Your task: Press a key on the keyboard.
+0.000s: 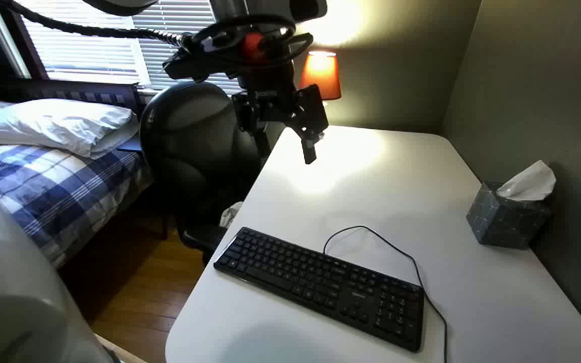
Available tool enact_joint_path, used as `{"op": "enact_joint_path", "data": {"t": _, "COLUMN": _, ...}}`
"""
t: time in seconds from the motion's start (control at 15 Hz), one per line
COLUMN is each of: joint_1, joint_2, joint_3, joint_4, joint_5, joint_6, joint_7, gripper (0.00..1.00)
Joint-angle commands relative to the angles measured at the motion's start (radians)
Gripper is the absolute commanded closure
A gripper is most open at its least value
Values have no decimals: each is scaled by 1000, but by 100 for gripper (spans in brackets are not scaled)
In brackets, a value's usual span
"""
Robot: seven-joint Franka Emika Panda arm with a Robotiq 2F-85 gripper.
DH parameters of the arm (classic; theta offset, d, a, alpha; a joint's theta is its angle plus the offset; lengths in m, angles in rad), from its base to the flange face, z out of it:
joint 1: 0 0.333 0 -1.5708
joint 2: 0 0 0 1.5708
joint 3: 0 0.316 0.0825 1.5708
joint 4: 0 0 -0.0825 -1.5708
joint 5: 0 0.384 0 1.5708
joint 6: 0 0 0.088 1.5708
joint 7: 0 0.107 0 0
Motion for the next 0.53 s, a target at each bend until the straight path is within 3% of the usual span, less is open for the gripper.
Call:
{"op": "enact_joint_path", "data": {"t": 0.0, "joint_1": 12, "joint_2": 0, "joint_3": -10, "joint_4": 2, "joint_5": -7, "joint_6": -5, "joint_7": 7, "gripper": 0}}
{"op": "enact_joint_path", "data": {"t": 0.27, "joint_1": 12, "joint_2": 1, "joint_3": -10, "joint_4": 2, "joint_5": -7, "joint_6": -5, "joint_7": 7, "gripper": 0}}
{"op": "enact_joint_path", "data": {"t": 0.47, "joint_1": 25, "joint_2": 94, "joint_3": -19, "joint_4": 18, "joint_5": 2, "joint_6": 1, "joint_7": -16, "gripper": 0}}
